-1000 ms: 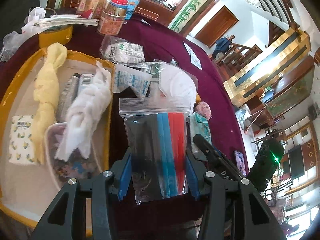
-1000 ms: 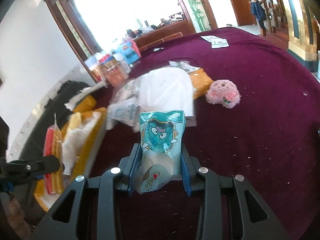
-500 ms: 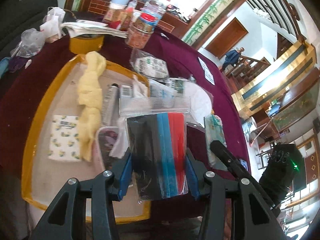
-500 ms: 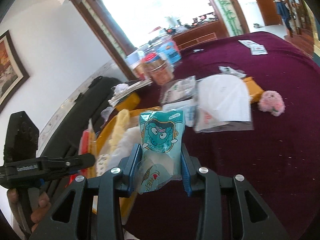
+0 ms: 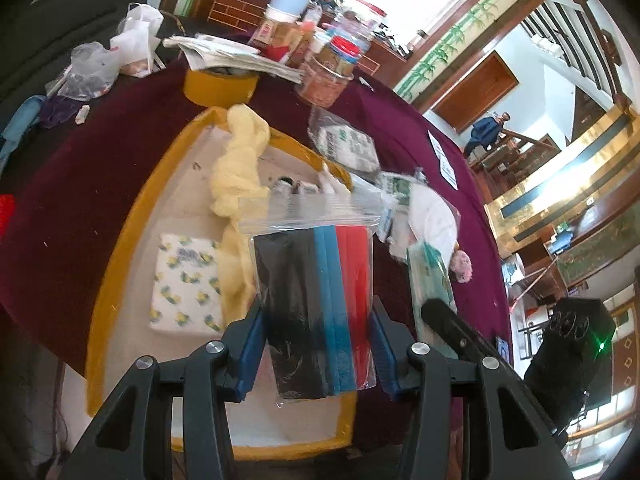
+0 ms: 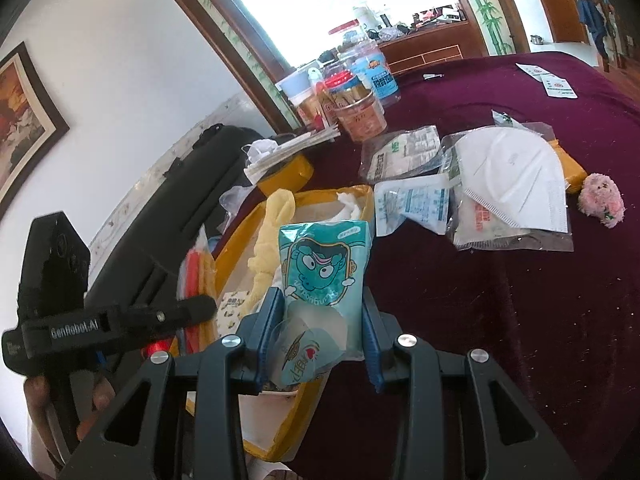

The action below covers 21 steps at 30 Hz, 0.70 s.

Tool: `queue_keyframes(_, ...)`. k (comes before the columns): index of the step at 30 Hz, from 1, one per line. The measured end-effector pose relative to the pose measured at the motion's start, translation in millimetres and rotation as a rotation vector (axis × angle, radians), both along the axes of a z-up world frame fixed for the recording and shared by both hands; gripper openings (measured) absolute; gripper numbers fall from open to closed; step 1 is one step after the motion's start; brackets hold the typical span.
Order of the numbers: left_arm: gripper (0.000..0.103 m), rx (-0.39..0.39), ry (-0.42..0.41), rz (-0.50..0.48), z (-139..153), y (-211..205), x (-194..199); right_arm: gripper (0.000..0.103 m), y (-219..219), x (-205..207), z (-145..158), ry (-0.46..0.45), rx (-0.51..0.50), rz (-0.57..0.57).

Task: Organize soft objects
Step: 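Lift zip bag and tissue pack and carry both over the tray, then lower zip bag and tissue pack into the tray and open both grippers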

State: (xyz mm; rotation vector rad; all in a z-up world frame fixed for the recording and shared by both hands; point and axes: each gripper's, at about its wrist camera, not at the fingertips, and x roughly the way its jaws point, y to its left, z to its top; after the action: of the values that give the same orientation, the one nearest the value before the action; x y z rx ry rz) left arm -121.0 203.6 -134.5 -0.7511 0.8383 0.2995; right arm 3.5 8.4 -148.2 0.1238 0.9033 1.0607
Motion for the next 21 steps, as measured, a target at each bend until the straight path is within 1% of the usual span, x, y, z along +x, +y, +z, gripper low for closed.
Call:
queue_keyframes(6,0.051,0.031,0.019,0.049,-0.2,31.5,4.6,0.036,17.4,-5.3,-1.9,-0.019,-0.025,0.038)
queue_keyframes(10,0.051,0.054,0.036,0.070,0.2,51.8,14.1,0.037,30.8,-1.3,6.1,-0.031,-0.014,0.052)
queue_keyframes(13,0.051,0.079,0.052,0.063,-0.9,64.4,25.6,0.037,48.1,7.7,12.2,-0.044,-0.012,0.060)
queue_keyframes(15,0.051,0.080,0.070,0.062,-5.2,72.2,33.7,0.037,63.8,17.4,12.3,-0.035,-0.018,0.075)
queue_keyframes(18,0.051,0.077,0.100,0.044,-14.8,79.5,45.2,0.037,85.7,29.4,8.1,-0.030,-0.042,0.084)
queue_keyframes(21,0.051,0.065,0.118,0.027,-20.7,81.2,52.1,0.038,107.4,40.0,-2.7,-0.025,-0.079,0.085)
